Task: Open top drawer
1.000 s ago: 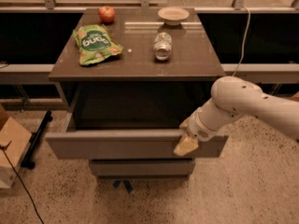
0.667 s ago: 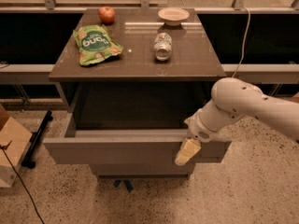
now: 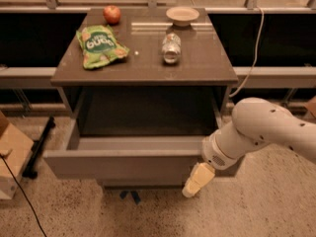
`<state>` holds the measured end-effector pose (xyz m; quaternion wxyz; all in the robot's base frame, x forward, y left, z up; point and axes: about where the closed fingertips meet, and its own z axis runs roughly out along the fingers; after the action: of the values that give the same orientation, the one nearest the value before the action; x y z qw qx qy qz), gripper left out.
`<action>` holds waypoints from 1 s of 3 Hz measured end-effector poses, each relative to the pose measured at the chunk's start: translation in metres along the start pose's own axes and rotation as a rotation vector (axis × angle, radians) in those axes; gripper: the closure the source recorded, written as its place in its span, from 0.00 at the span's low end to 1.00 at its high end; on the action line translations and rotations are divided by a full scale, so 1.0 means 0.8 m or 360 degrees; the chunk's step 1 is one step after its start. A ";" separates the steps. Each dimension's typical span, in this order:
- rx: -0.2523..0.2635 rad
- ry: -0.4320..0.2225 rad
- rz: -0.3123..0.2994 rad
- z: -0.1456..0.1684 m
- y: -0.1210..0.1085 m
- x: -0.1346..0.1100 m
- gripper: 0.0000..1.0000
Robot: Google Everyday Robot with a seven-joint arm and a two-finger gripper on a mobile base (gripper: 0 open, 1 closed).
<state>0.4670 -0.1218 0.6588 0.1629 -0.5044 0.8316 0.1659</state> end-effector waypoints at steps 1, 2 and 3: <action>-0.0015 0.0012 0.0119 -0.001 0.040 0.018 0.00; -0.0015 0.0012 0.0123 -0.001 0.040 0.018 0.00; -0.0027 0.0034 0.0206 -0.004 0.067 0.030 0.00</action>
Offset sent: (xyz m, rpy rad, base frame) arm -0.2133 0.0098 -0.0049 -0.0033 0.2919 -0.3856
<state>0.4080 -0.1188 0.6570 0.1386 -0.4526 0.8628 0.1776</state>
